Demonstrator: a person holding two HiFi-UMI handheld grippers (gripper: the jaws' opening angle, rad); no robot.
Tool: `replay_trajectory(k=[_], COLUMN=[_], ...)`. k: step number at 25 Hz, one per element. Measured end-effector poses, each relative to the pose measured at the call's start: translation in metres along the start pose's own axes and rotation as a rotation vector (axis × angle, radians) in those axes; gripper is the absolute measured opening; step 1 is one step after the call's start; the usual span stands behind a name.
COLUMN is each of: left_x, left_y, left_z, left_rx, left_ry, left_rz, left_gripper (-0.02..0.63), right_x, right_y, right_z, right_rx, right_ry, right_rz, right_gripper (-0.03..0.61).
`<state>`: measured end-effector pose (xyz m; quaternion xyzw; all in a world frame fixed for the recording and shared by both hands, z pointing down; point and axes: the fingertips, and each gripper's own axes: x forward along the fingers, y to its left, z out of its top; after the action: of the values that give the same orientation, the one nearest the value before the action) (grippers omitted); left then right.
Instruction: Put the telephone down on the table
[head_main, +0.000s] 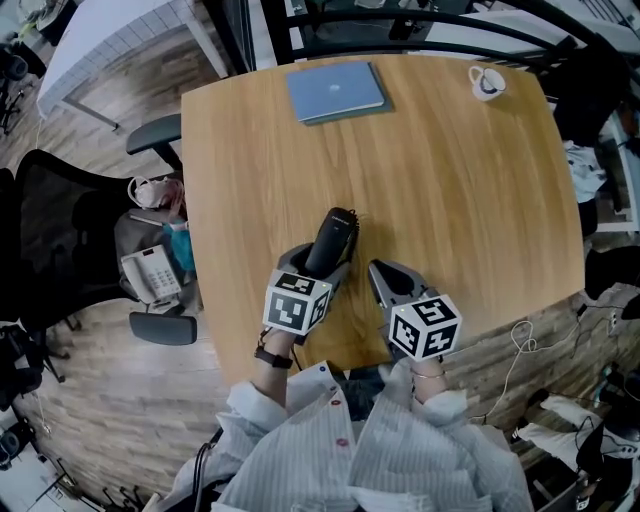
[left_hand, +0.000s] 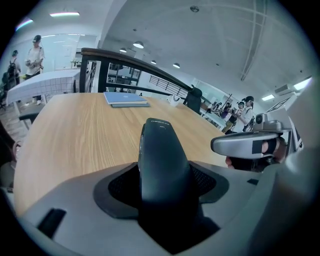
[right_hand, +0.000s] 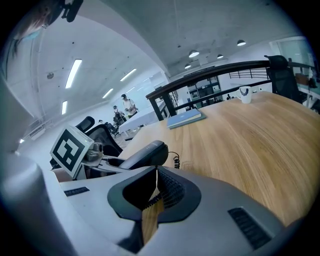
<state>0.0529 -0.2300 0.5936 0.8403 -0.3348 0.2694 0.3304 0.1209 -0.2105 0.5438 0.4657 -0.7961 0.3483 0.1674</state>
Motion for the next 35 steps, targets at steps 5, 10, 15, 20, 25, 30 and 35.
replay_trajectory(k=[5, 10, 15, 20, 25, 30, 35], left_x=[0.002, 0.005, 0.006, 0.012, 0.016, 0.021, 0.024], left_y=[0.011, 0.019, 0.024, 0.028, 0.028, 0.031, 0.031], left_z=[-0.008, -0.012, -0.015, -0.023, -0.03, -0.036, -0.041], left_rx=[0.002, -0.007, -0.023, -0.022, -0.018, -0.017, -0.034], left_ry=[0.02, 0.033, 0.039, 0.058, 0.07, 0.084, 0.09], left_rz=[0.029, 0.046, 0.061, 0.062, 0.059, 0.06, 0.054], left_gripper=[0.308, 0.308, 0.308, 0.308, 0.308, 0.308, 0.308], right_x=[0.005, 0.008, 0.01, 0.017, 0.023, 0.027, 0.028], right_y=[0.001, 0.0, -0.002, -0.002, -0.001, -0.002, -0.003], right_z=[-0.001, -0.004, -0.007, -0.006, -0.01, -0.009, -0.012], right_rx=[0.002, 0.008, 0.003, -0.002, -0.013, -0.008, -0.006], right_ry=[0.0, 0.012, 0.032, 0.041, 0.062, 0.066, 0.078], right_rz=[-0.001, 0.002, 0.01, 0.025, 0.04, 0.045, 0.049], right_gripper=[0.035, 0.035, 0.035, 0.035, 0.035, 0.035, 0.035])
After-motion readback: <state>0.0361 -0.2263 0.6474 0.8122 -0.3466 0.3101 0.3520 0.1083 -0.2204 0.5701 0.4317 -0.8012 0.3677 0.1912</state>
